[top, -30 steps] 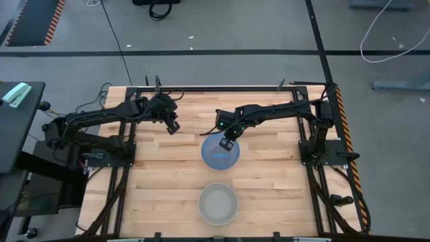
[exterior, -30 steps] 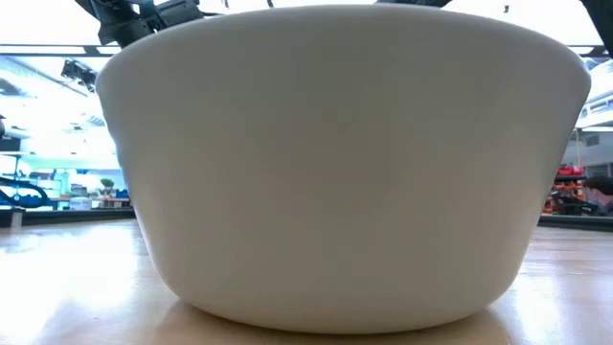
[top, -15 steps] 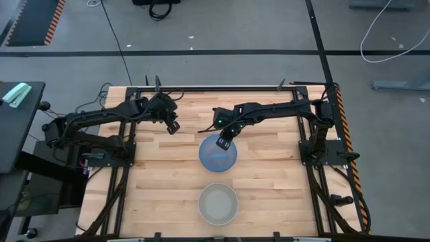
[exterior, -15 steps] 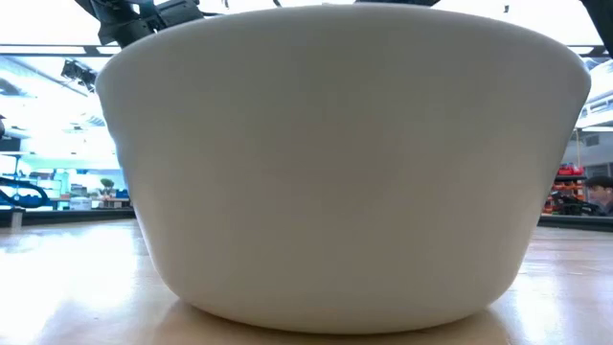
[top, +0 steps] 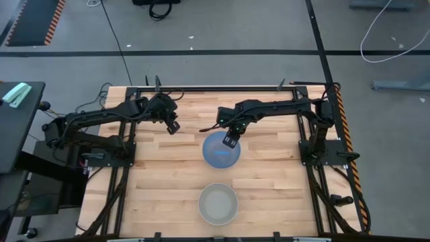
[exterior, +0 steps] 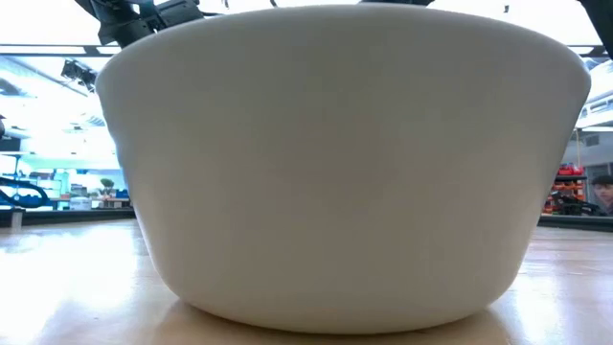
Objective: Nest bowls inside each other
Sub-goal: Stack the stacked bowls on top of the white bowl
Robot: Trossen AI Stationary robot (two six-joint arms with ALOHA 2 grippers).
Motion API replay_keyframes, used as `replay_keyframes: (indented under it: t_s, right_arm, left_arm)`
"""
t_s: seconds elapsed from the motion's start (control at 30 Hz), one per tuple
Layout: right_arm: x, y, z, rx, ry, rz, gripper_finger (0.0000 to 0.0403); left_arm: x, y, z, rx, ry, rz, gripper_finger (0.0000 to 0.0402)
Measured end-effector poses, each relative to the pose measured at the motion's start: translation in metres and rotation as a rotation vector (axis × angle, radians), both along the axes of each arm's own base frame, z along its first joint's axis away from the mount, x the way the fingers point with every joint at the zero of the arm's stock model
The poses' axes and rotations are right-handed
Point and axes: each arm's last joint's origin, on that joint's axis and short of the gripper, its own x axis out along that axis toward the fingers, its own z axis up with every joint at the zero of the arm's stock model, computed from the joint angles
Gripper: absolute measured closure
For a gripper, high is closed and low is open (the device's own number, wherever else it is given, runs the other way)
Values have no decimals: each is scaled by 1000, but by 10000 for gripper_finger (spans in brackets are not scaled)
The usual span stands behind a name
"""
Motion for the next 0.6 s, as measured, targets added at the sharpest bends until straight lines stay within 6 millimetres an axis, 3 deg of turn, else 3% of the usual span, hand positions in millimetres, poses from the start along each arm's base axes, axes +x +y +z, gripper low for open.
replay_keyframes:
  t_s: [0.6]
  right_arm:
    - [6,2,-12,-1,-8,7,280]
  left_arm:
    - [0,0,0,-8,-5,5,329]
